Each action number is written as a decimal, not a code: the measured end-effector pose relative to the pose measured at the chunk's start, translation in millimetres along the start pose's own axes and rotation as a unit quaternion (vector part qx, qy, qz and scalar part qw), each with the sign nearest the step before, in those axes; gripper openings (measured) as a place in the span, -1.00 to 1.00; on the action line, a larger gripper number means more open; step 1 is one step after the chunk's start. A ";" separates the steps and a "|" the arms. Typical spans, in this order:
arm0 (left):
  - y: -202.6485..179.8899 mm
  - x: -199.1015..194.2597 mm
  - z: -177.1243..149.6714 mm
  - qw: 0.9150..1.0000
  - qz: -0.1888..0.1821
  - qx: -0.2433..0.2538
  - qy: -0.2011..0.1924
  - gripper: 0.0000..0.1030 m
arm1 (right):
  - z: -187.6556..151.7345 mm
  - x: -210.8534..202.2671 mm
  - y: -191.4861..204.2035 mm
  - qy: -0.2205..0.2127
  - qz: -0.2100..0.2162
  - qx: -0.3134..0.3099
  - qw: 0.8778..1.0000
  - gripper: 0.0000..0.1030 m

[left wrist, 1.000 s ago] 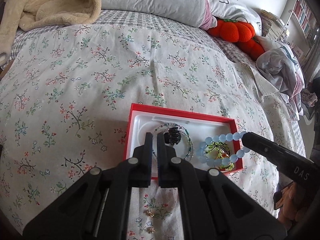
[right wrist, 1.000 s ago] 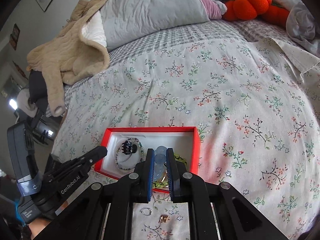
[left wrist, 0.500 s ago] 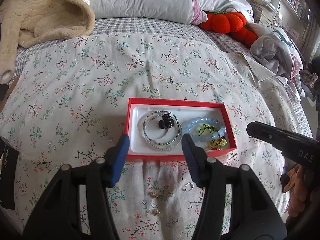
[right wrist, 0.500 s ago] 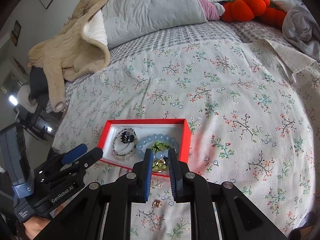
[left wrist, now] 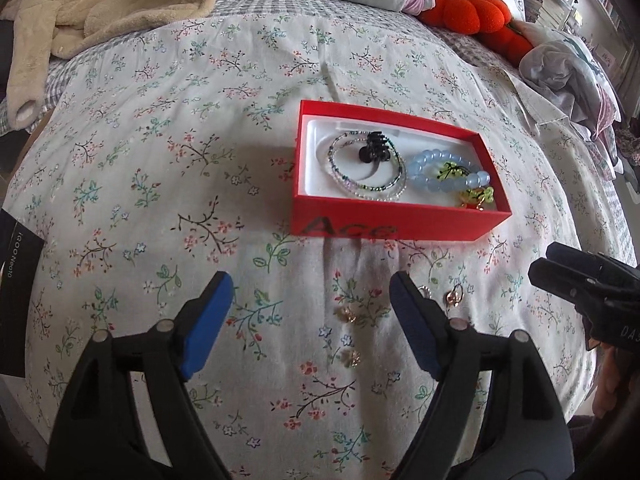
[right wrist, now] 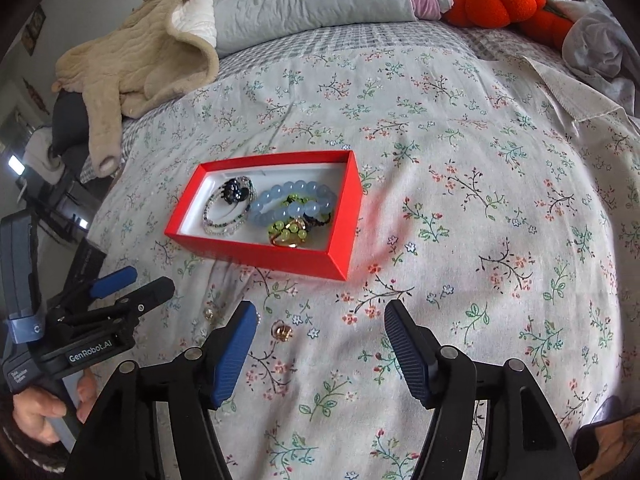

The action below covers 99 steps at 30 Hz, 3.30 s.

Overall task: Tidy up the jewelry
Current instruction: 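Open both tools to release the bracelets into the red box, then withdraw both open tools toward the small rings and earrings beside the box, then grasp a small gold earring with the left tool while the right tool grasps a gold ring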

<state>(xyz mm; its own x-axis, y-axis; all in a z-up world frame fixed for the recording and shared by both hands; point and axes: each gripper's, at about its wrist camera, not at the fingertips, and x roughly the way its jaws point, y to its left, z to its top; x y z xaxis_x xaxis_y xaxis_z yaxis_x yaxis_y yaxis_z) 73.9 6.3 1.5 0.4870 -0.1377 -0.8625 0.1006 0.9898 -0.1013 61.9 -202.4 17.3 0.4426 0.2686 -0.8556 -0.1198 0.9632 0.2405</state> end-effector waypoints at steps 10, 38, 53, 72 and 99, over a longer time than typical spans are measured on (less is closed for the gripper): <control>0.0 14.9 -34.1 0.997 -0.008 0.075 -0.008 0.57 | -33.6 17.9 -1.3 0.013 -0.012 -0.033 0.999 0.36; -25.4 42.8 -32.3 0.985 -0.084 0.143 0.051 -0.45 | -58.3 44.8 6.4 0.035 -0.039 -0.100 0.994 0.54; -22.8 45.7 -27.5 0.988 -0.056 0.138 0.048 -0.88 | -49.3 48.8 10.6 0.033 -0.035 -0.087 0.995 0.55; -4.1 29.5 -19.4 0.992 -0.058 0.108 0.023 -0.88 | -29.4 72.6 54.9 0.028 -0.027 -0.129 0.991 0.21; 0.2 14.3 -11.7 0.995 -0.056 0.083 0.013 -0.88 | -20.1 63.5 52.7 0.065 -0.024 -0.086 0.994 -0.73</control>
<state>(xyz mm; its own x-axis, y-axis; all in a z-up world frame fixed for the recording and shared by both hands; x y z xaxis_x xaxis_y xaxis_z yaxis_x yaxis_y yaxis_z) 70.8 5.0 -16.6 0.4427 -0.2428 -0.8632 0.2957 0.9483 -0.1152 65.8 -134.5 -33.5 0.3339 0.2095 -0.9190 -0.2571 0.9583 0.1250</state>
